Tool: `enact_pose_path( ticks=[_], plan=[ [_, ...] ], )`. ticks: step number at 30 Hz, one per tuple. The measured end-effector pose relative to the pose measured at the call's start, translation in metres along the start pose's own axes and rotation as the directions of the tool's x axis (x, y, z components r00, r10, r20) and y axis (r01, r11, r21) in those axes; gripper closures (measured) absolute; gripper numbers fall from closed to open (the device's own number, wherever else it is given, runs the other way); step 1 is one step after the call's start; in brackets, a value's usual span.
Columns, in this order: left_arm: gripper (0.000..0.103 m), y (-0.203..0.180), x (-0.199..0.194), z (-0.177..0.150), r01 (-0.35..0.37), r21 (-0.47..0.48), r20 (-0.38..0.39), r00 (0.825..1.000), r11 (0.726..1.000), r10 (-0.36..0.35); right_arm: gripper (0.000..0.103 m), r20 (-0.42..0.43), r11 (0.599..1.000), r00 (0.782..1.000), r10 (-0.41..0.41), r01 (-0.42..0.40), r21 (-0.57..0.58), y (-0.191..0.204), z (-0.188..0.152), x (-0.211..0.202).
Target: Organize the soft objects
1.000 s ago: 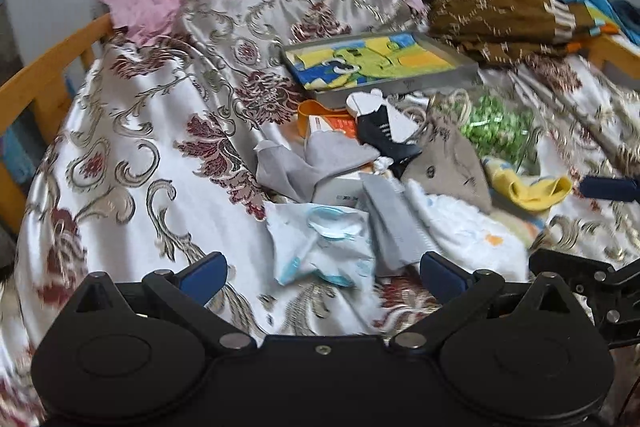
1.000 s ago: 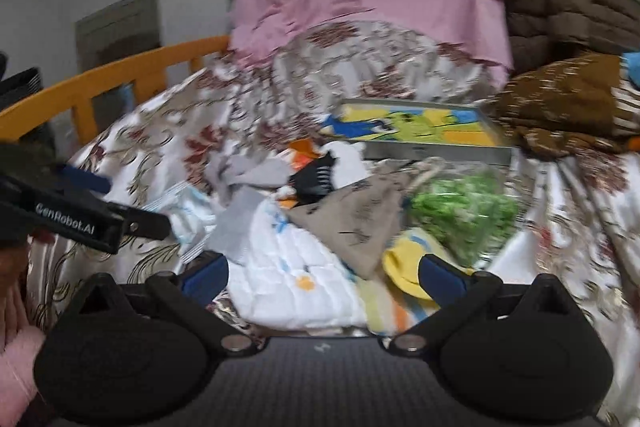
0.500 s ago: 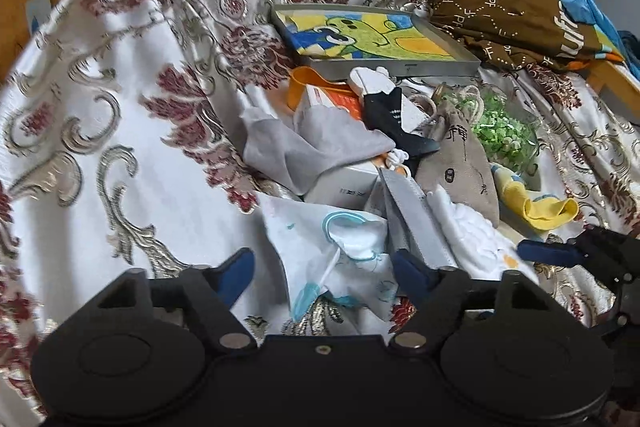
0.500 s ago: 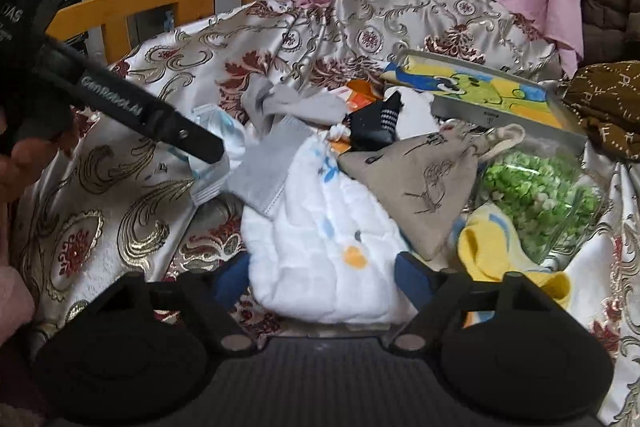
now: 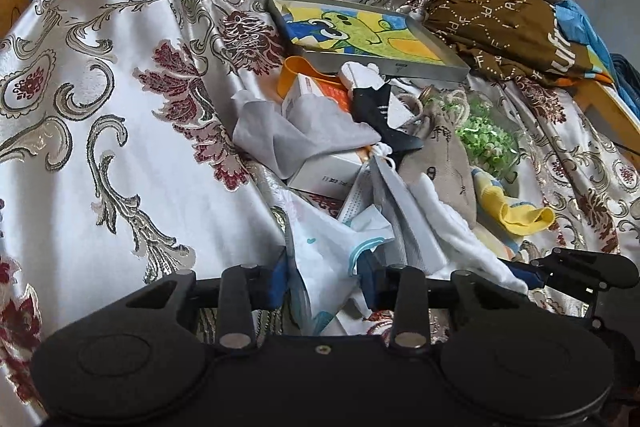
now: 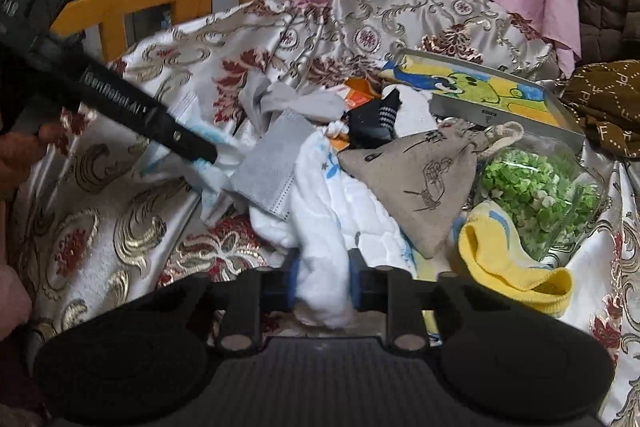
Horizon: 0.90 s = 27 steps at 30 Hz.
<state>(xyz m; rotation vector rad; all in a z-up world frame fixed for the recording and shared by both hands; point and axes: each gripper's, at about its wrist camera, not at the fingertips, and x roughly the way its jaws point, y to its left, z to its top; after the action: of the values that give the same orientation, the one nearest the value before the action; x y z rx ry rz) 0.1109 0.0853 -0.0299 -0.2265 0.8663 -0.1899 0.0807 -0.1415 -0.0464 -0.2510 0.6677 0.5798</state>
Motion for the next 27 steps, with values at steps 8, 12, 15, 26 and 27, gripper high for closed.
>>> enact_pose_path(
  ticks=[8, 12, 15, 26, 27],
  plan=[
    [0.066, 0.000, -0.018, -0.007, 0.066, -0.084, 0.030, 0.998, 0.994, -0.063, 0.086, 0.072, 0.996, 0.997, -0.001, -0.005, 0.084, -0.011, 0.009, -0.030],
    [0.067, -0.006, -0.028, -0.012, 0.090, -0.100, 0.057, 0.995, 0.991, -0.085, 0.086, 0.084, 0.993, 0.996, 0.000, -0.010, 0.120, -0.016, 0.012, -0.051],
    [0.067, -0.012, -0.036, -0.017, 0.103, -0.093, 0.076, 0.992, 0.990, -0.096, 0.086, 0.081, 0.982, 0.996, 0.029, -0.043, 0.183, -0.022, 0.011, -0.065],
    [0.067, -0.021, -0.046, -0.026, 0.102, -0.054, 0.090, 0.991, 0.993, -0.097, 0.082, 0.034, 0.927, 0.992, 0.120, -0.124, 0.355, -0.036, -0.004, -0.075],
    [0.067, -0.021, -0.046, -0.026, 0.101, -0.051, 0.087, 0.992, 0.994, -0.096, 0.081, 0.039, 0.915, 0.990, 0.136, -0.141, 0.378, -0.038, -0.005, -0.074]
  ],
)
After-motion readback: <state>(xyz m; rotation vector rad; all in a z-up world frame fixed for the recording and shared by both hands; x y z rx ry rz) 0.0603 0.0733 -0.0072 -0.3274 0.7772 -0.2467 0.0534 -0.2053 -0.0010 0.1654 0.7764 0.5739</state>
